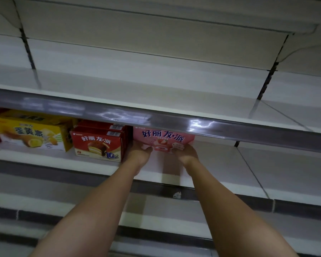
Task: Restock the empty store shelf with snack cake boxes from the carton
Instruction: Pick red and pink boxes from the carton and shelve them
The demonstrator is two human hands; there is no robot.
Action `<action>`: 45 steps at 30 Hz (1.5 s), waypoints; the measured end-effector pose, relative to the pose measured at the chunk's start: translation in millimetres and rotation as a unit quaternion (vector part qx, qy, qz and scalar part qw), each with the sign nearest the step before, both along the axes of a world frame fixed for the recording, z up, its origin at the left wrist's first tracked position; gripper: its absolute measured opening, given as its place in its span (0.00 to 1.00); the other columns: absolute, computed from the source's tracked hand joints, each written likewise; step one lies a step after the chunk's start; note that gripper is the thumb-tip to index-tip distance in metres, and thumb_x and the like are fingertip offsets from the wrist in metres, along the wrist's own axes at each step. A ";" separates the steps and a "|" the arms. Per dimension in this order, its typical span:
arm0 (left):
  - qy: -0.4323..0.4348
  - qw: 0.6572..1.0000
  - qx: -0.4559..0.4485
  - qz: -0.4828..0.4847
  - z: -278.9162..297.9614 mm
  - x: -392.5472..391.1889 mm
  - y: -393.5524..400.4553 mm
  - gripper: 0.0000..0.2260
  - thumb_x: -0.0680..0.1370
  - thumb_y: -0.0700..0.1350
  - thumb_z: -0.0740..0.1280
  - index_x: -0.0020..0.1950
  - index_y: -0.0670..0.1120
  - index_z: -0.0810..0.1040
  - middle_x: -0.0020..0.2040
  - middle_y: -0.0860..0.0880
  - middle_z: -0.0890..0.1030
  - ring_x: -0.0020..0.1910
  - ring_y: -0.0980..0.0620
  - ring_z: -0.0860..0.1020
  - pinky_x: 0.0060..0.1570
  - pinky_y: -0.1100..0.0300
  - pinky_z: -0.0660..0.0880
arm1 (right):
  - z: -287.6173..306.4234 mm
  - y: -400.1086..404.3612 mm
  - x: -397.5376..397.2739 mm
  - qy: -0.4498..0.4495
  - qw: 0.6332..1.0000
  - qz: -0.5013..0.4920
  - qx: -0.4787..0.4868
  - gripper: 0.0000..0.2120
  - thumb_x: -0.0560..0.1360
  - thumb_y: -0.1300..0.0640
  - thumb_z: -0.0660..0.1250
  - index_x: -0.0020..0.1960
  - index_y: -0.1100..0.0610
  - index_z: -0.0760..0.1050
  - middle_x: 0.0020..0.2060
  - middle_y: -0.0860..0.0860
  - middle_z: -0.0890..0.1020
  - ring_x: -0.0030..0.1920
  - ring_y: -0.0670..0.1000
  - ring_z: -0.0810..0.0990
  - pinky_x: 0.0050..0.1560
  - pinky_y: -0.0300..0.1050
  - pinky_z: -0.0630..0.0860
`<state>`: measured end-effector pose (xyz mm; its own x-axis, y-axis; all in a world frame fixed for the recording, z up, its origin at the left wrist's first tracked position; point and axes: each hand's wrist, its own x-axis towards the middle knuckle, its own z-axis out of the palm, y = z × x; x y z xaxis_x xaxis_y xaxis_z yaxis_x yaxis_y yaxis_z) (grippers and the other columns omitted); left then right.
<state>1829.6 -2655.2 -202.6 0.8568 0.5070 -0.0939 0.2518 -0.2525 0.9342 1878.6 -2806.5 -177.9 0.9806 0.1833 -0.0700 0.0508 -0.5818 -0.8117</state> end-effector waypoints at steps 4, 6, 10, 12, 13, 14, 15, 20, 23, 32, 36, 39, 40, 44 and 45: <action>0.030 0.995 0.084 0.038 6.8 -47.4 -5.7 0.18 0.80 0.45 0.63 0.68 0.40 0.72 0.67 0.41 0.74 0.64 0.42 0.72 0.59 0.59 0.68 | 11.3 7.2 -41.5 0.007 0.994 0.088 -0.065 0.15 0.78 0.52 0.63 0.62 0.58 0.75 0.60 0.56 0.78 0.59 0.56 0.77 0.53 0.42 0.71; 0.047 0.992 0.092 0.075 7.0 -74.3 -3.9 0.17 0.80 0.46 0.62 0.68 0.41 0.73 0.66 0.41 0.75 0.65 0.42 0.72 0.61 0.57 0.68 | 14.2 14.6 -64.4 -0.007 0.985 0.141 -0.096 0.14 0.79 0.50 0.61 0.59 0.58 0.75 0.59 0.57 0.78 0.58 0.57 0.76 0.53 0.44 0.70; 0.062 0.984 0.081 0.148 3.4 -143.6 5.3 0.15 0.80 0.46 0.62 0.64 0.40 0.75 0.63 0.40 0.77 0.62 0.41 0.74 0.60 0.55 0.70 | 12.5 32.1 -111.7 -0.041 0.967 0.217 -0.130 0.24 0.79 0.48 0.61 0.70 0.60 0.67 0.66 0.58 0.73 0.65 0.59 0.73 0.60 0.47 0.70; 0.085 0.977 0.088 0.177 -3.1 -182.5 16.7 0.15 0.81 0.46 0.62 0.65 0.40 0.74 0.64 0.40 0.76 0.63 0.42 0.73 0.61 0.56 0.69 | 7.6 45.2 -134.3 -0.050 0.957 0.246 -0.146 0.24 0.78 0.46 0.61 0.69 0.58 0.68 0.65 0.57 0.75 0.62 0.58 0.74 0.59 0.48 0.72; 0.092 0.973 0.089 0.191 -5.7 -202.1 22.7 0.15 0.81 0.46 0.62 0.65 0.40 0.74 0.63 0.41 0.77 0.63 0.42 0.74 0.61 0.56 0.69 | 6.0 52.0 -145.8 -0.057 0.951 0.262 -0.154 0.23 0.78 0.46 0.62 0.68 0.57 0.69 0.64 0.56 0.76 0.61 0.57 0.75 0.58 0.48 0.73; 0.096 0.969 0.085 0.209 -9.7 -224.3 31.0 0.15 0.80 0.45 0.62 0.64 0.40 0.75 0.63 0.40 0.77 0.62 0.42 0.74 0.61 0.56 0.70 | 4.2 61.1 -160.5 -0.060 0.944 0.281 -0.162 0.22 0.78 0.46 0.62 0.68 0.56 0.69 0.63 0.55 0.76 0.61 0.56 0.75 0.58 0.48 0.74; 0.094 0.966 0.081 0.225 -14.0 -243.9 37.9 0.14 0.80 0.45 0.63 0.63 0.40 0.75 0.62 0.40 0.78 0.61 0.42 0.75 0.61 0.55 0.71 | 3.6 68.3 -173.7 -0.063 0.937 0.298 -0.170 0.21 0.78 0.46 0.62 0.67 0.55 0.70 0.63 0.55 0.76 0.61 0.56 0.75 0.59 0.48 0.74; 0.119 0.941 0.043 0.315 -28.7 -347.2 72.7 0.14 0.81 0.45 0.62 0.63 0.40 0.76 0.60 0.41 0.78 0.56 0.43 0.76 0.56 0.56 0.72 | -4.3 107.5 -248.5 -0.057 0.905 0.377 -0.187 0.24 0.79 0.47 0.61 0.70 0.59 0.68 0.66 0.58 0.74 0.65 0.58 0.73 0.62 0.46 0.69; 0.121 0.924 0.025 0.361 -45.0 -416.7 97.6 0.14 0.80 0.46 0.63 0.63 0.40 0.75 0.57 0.42 0.79 0.57 0.43 0.76 0.55 0.56 0.71 | -18.2 139.9 -300.6 -0.061 0.887 0.410 -0.201 0.24 0.79 0.46 0.61 0.70 0.58 0.67 0.65 0.57 0.75 0.62 0.57 0.75 0.60 0.47 0.72; 0.155 0.854 -0.022 0.496 -77.4 -639.1 161.5 0.14 0.79 0.42 0.64 0.62 0.35 0.75 0.61 0.38 0.78 0.60 0.40 0.75 0.57 0.56 0.70 | -56.2 249.2 -500.7 -0.069 0.802 0.539 -0.248 0.29 0.80 0.43 0.58 0.74 0.58 0.61 0.70 0.55 0.70 0.67 0.56 0.71 0.62 0.48 0.71; 0.183 0.818 -0.020 0.546 -93.5 -730.7 177.9 0.12 0.79 0.46 0.64 0.59 0.41 0.78 0.59 0.41 0.80 0.58 0.42 0.77 0.56 0.55 0.72 | -71.7 294.1 -579.0 -0.066 0.770 0.584 -0.248 0.27 0.79 0.42 0.59 0.72 0.56 0.65 0.68 0.54 0.73 0.65 0.55 0.73 0.60 0.48 0.72; 0.206 0.785 -0.033 0.583 -101.9 -789.8 184.5 0.13 0.79 0.46 0.64 0.61 0.42 0.77 0.61 0.42 0.78 0.62 0.42 0.75 0.59 0.56 0.69 | -84.0 325.4 -634.7 -0.059 0.740 0.613 -0.270 0.29 0.78 0.40 0.59 0.73 0.56 0.64 0.69 0.54 0.72 0.66 0.56 0.72 0.62 0.49 0.72; 0.212 0.778 -0.037 0.591 -104.2 -804.4 186.2 0.13 0.80 0.46 0.64 0.62 0.42 0.77 0.62 0.42 0.78 0.62 0.42 0.74 0.59 0.56 0.69 | -87.3 334.1 -649.5 -0.054 0.731 0.624 -0.271 0.29 0.78 0.40 0.59 0.73 0.56 0.64 0.69 0.54 0.71 0.66 0.57 0.72 0.62 0.49 0.72; 0.220 0.745 -0.063 0.626 -117.5 -854.6 196.4 0.14 0.80 0.48 0.63 0.63 0.43 0.76 0.61 0.44 0.78 0.61 0.43 0.75 0.58 0.56 0.70 | -99.9 368.4 -703.2 -0.050 0.702 0.664 -0.253 0.27 0.79 0.44 0.60 0.71 0.60 0.66 0.68 0.56 0.72 0.67 0.57 0.71 0.63 0.48 0.70; 0.219 0.740 -0.067 0.633 -120.5 -864.4 200.0 0.14 0.80 0.48 0.63 0.63 0.44 0.76 0.60 0.44 0.78 0.60 0.43 0.75 0.58 0.55 0.71 | -102.6 377.2 -713.6 -0.052 0.694 0.674 -0.247 0.26 0.79 0.46 0.61 0.71 0.61 0.66 0.68 0.57 0.72 0.67 0.57 0.71 0.63 0.46 0.70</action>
<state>965.3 -2455.2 -323.0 -0.4236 0.8377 -0.3446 0.4928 0.5323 0.6883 1165.0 -2429.2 -280.5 -0.0543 0.9178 -0.3933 0.8628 -0.1551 -0.4812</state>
